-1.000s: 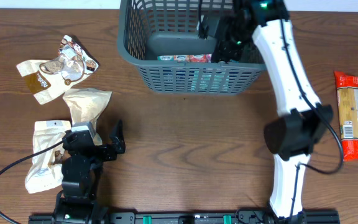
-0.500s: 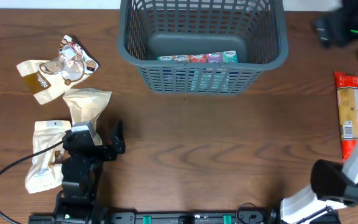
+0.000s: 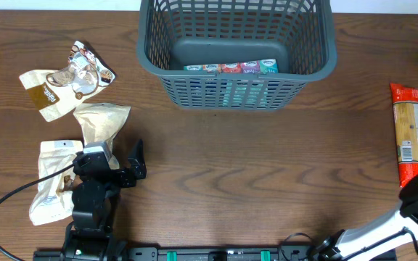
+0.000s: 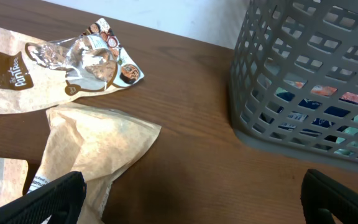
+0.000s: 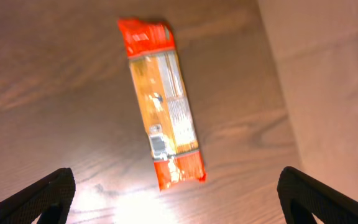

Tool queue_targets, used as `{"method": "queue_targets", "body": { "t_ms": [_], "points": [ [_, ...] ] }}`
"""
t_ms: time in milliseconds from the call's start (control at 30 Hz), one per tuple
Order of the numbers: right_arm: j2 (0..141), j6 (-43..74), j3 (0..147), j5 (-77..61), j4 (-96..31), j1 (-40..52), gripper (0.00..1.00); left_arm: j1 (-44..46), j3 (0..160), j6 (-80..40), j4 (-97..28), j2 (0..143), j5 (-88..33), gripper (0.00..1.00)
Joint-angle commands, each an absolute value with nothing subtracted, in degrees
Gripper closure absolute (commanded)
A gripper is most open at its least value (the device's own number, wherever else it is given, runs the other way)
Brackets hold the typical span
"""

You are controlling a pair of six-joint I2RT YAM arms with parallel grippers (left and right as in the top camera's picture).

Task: Pack container
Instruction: 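Move the right gripper to the spaghetti package and grasp it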

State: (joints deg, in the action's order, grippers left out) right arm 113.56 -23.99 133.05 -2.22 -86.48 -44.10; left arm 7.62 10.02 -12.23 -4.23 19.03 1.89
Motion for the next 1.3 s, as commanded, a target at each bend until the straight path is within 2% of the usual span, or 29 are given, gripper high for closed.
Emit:
{"method": "queue_targets", "body": {
  "t_ms": [0, 267, 733, 1267],
  "points": [
    [116.8, -23.0, 128.5, -4.5, -85.1, -45.8, 0.07, 7.8, 11.2, -12.8, -4.1, 19.1, 2.0, 0.01],
    [122.5, -26.3, 118.5, -2.8, -80.0, -45.7, 0.07, 7.8, 11.2, -12.8, -4.1, 19.1, 2.0, 0.01],
    [131.1, -38.1, 117.5, -4.0, -72.0, -39.6, 0.01, 7.8, 11.2, -12.8, -4.0, 19.1, 2.0, 0.01],
    [136.3, -36.3, 117.4, -1.5, -70.6, -40.3, 0.02, 7.8, 11.2, -12.8, -4.1, 19.2, 2.0, 0.01]
  ]
}}
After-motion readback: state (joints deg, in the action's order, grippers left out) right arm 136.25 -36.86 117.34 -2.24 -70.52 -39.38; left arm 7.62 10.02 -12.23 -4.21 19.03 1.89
